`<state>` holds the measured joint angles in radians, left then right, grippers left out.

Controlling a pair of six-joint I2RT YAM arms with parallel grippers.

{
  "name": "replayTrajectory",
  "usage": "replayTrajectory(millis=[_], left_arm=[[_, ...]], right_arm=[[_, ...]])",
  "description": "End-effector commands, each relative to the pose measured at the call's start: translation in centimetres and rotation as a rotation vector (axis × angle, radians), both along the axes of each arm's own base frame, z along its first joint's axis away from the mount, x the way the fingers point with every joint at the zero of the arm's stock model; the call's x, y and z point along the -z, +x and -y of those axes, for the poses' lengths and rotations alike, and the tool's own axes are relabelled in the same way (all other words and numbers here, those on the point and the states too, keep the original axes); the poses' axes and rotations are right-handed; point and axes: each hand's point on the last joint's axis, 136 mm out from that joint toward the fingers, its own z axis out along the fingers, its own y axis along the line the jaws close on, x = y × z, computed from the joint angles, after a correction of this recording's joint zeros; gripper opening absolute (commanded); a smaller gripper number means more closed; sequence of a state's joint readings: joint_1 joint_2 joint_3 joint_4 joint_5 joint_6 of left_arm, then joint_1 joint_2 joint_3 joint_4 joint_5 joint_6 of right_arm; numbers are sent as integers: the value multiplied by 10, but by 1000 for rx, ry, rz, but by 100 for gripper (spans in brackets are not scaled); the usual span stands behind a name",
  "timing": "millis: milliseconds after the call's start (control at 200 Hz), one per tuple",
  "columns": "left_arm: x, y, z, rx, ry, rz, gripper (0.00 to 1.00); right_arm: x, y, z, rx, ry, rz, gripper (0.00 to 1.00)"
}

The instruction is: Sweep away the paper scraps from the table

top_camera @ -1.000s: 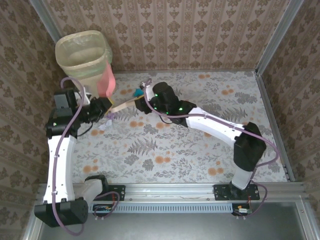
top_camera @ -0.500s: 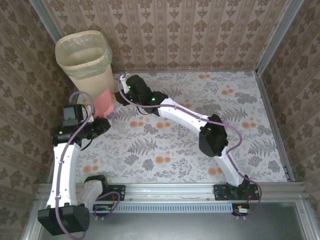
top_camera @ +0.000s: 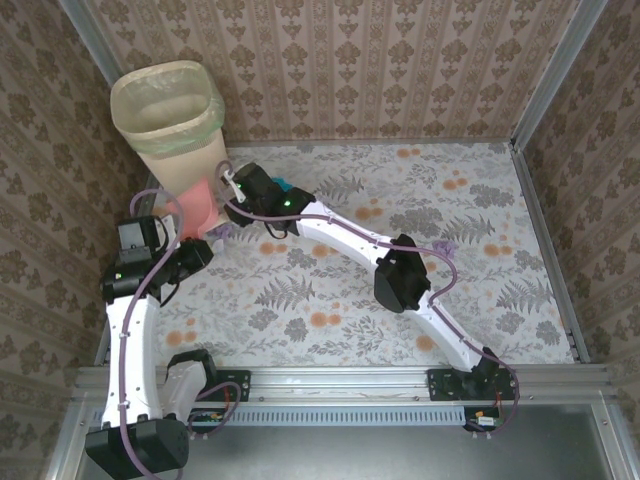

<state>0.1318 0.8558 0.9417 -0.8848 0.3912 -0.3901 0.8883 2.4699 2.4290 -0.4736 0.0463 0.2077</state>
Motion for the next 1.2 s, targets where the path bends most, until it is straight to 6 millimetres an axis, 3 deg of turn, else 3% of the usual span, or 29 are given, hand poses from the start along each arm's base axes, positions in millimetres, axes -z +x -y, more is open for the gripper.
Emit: replayTrajectory(millis=[0,500,945,1115,1195], left_arm=[[0,-1,-2,9,27,25,0],[3,0,0,16,27,7,0],[5,-2,20,102,14,2,0],[12,0,32,153,-2,-26,0],[14,0,40,190,-20,-37,0]], right_arm=[[-12,0,16,24,-55,26,0],[-2,-39,77,40,-231,-47,0],[3,-96,158,120,-318,-149,0],[-19,-110,189,183,-269,-119,0],[-38,-114,199,208,-187,-99,0]])
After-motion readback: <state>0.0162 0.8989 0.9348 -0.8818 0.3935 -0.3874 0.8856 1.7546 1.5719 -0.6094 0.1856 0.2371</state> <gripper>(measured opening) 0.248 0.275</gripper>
